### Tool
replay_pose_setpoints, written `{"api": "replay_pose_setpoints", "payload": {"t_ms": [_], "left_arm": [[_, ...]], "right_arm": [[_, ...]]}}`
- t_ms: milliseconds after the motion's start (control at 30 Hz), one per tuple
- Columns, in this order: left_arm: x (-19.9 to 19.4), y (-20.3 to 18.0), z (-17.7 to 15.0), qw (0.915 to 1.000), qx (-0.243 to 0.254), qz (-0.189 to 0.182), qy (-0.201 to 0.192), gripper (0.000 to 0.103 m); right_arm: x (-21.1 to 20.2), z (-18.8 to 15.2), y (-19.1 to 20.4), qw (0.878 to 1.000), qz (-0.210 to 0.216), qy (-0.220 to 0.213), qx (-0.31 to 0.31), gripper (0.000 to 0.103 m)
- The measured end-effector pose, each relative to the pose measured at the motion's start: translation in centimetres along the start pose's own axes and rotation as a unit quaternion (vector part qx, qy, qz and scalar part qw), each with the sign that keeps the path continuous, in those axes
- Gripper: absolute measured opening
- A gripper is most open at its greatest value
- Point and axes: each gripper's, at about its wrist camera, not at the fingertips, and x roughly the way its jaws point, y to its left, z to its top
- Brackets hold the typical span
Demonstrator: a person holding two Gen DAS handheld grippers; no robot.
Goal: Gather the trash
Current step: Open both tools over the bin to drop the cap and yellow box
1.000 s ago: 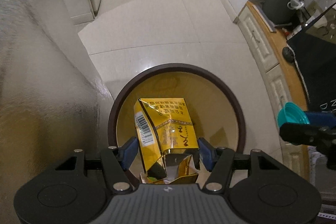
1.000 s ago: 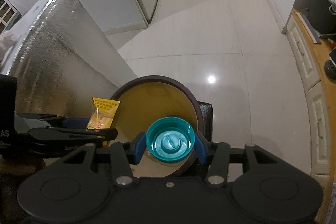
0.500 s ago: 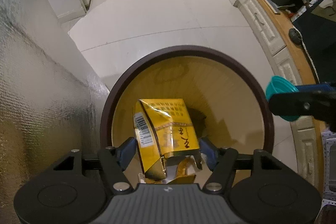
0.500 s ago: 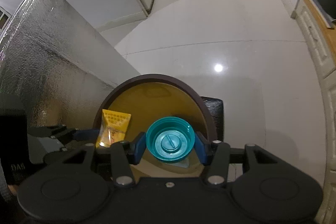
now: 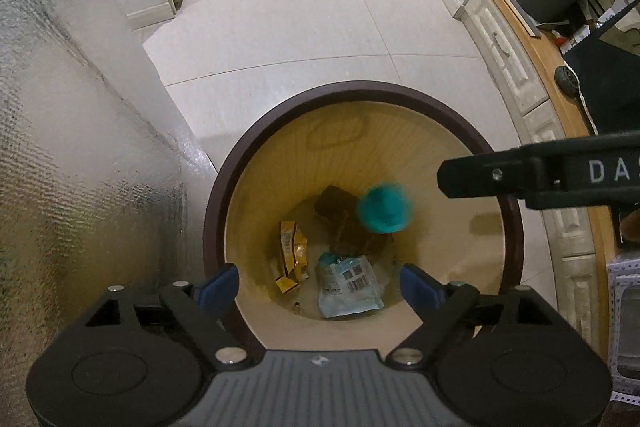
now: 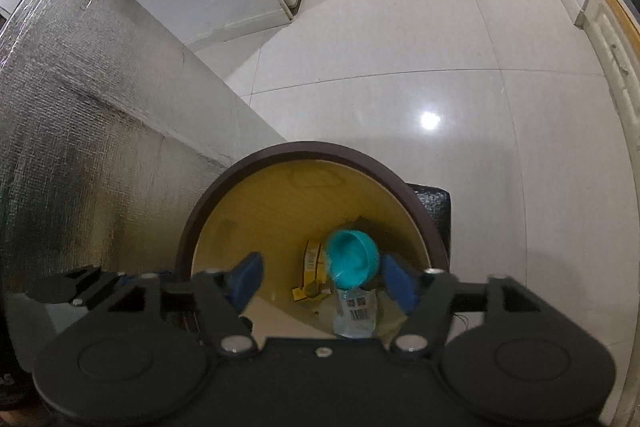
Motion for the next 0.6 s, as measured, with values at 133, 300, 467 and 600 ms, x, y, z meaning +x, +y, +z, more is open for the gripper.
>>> {"api": "replay_pose_setpoints", "payload": {"t_ms": [133,300,467,600], "left_arm": [[-0.2,0.2,-0.3,1.0000,-0.003,0.003,0.005,0.093],[-0.7,0.5,-0.5,0.9998,-0.011,0.010,0.013,0.098],[-1.5,0.5,-0.8,0.9997,-0.017,0.012,0.013,0.103],[-2.5,0.6,-0.8,0.9996,-0.022,0.015,0.009,0.103]], "right_arm": [[-0.1,-0.8,-0.1,1.000,0.002,0.005,-0.005,0.075],[-0.6,-1.5,-0.5,1.000,-0.003,0.014,-0.010,0.078],[-1.9,-2.3,-1.1,1.000,-0.009,0.010,-0.013,0.084],[-3.3,-2.8,-1.3,1.000,-0.010,0.003,-0.025,0.095]]}}
